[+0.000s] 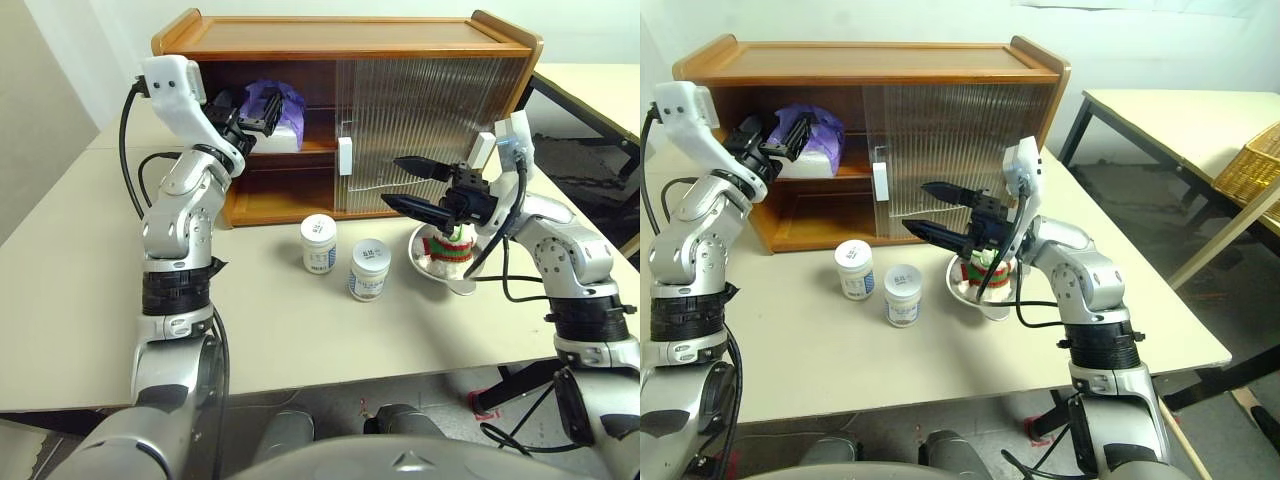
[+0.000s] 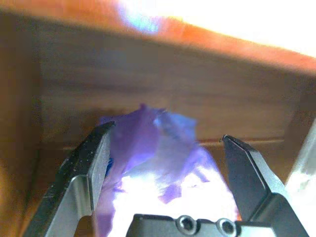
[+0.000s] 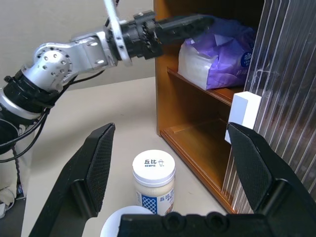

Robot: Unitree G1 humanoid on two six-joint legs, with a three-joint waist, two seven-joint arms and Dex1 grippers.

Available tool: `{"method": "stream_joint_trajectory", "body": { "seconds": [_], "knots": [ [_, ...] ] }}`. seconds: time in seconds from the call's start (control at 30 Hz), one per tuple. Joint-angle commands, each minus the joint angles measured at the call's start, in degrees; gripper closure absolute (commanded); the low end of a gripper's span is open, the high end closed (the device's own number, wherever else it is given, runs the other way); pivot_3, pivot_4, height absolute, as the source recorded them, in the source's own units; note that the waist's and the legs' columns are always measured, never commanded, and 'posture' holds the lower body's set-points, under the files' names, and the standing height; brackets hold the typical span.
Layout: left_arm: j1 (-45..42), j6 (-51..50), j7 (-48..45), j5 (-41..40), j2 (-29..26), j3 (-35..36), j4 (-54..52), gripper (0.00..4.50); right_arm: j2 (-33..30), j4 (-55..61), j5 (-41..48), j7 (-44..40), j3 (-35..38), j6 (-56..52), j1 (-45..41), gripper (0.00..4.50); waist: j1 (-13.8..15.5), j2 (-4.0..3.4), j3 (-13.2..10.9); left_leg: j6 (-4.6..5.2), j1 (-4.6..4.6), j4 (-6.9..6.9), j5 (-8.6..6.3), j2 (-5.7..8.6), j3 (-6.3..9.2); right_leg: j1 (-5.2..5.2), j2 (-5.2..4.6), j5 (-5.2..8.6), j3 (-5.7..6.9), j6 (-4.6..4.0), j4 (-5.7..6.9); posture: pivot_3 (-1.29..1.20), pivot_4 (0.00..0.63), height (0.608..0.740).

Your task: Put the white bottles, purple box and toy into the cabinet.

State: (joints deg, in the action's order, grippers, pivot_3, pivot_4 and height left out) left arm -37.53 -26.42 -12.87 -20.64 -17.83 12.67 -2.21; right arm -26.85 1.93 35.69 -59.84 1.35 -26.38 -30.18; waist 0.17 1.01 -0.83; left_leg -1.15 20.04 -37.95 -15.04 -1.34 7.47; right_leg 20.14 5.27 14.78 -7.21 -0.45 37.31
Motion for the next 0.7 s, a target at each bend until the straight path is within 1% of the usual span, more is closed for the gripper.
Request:
{"method": "stream_joint_trajectory", "body": {
  "seconds": [0.03,0.1,0.17,0.33,0.43,0.6,0.63,0.7],
  "knots": [
    [1.5,1.3,-1.7,-1.8,0.3,0.9,-1.7,0.01,-0.4,-0.2,-0.2,-0.4,0.1,-0.2,-0.8,0.00,0.0,0.00,0.0,0.00,-0.01,0.00,0.00,0.00,0.00,-0.01,0.00,0.00,0.00,0.00,0.00,-0.01,0.000,0.740],
    [3.1,1.4,-3.6,-4.0,0.0,1.7,-3.7,0.01,-0.5,-0.4,-0.2,-0.5,0.0,-0.3,-0.9,0.00,0.0,0.00,0.0,0.00,-0.03,-0.01,0.00,0.00,0.01,-0.04,0.00,-0.01,0.02,0.01,0.00,-0.01,0.000,0.740],
    [5.5,-0.5,-7.1,-8.7,-0.4,2.7,-6.9,0.01,-0.6,-0.3,-0.2,-0.4,0.0,-0.4,-0.9,0.00,0.0,0.00,0.0,0.00,-0.05,-0.01,0.00,0.00,0.00,-0.05,0.00,-0.02,0.01,0.01,0.00,-0.01,0.000,0.740],
    [12.0,-2.4,-13.7,-11.2,-4.5,0.9,-11.2,0.01,-0.8,0.4,0.0,-0.3,0.0,-0.6,-0.5,0.00,0.0,-0.01,0.0,0.00,-0.05,0.01,0.00,-0.01,0.01,-0.03,0.00,-0.01,0.02,0.00,0.01,-0.01,0.000,0.740],
    [14.1,-2.3,-15.0,-11.7,-5.4,1.0,-11.4,0.64,-1.0,0.4,0.0,-0.4,0.1,-0.6,-0.4,0.00,0.1,0.00,0.0,-0.01,-0.05,0.00,0.00,-0.02,0.03,-0.04,-0.02,-0.02,0.04,-0.02,0.02,-0.01,0.000,0.740],
    [15.1,0.7,-16.4,-8.2,-6.0,-1.2,-8.1,2.35,-1.0,-0.1,-0.1,-0.6,0.1,-0.3,-0.6,0.00,0.1,-0.01,0.0,-0.01,-0.06,-0.02,0.00,-0.02,0.03,-0.04,-0.09,-0.07,0.02,-0.09,0.02,-0.02,0.000,0.740],
    [15.1,1.6,-16.4,-7.2,-5.9,-1.8,-7.1,2.79,-1.0,-0.3,-0.2,-0.6,0.2,-0.2,-0.7,0.00,0.1,-0.01,0.0,-0.01,-0.07,-0.02,0.00,-0.02,0.03,-0.04,-0.11,-0.07,0.01,-0.10,0.02,-0.02,0.000,0.740],
    [14.8,3.1,-16.2,-5.6,-5.5,-2.7,-4.8,3.46,-1.0,-0.5,-0.2,-0.7,0.2,-0.1,-0.9,0.00,0.0,-0.01,0.0,-0.01,-0.06,-0.02,0.00,-0.03,0.04,-0.02,-0.12,-0.08,-0.02,-0.12,0.02,-0.02,0.000,0.740]
  ]
}}
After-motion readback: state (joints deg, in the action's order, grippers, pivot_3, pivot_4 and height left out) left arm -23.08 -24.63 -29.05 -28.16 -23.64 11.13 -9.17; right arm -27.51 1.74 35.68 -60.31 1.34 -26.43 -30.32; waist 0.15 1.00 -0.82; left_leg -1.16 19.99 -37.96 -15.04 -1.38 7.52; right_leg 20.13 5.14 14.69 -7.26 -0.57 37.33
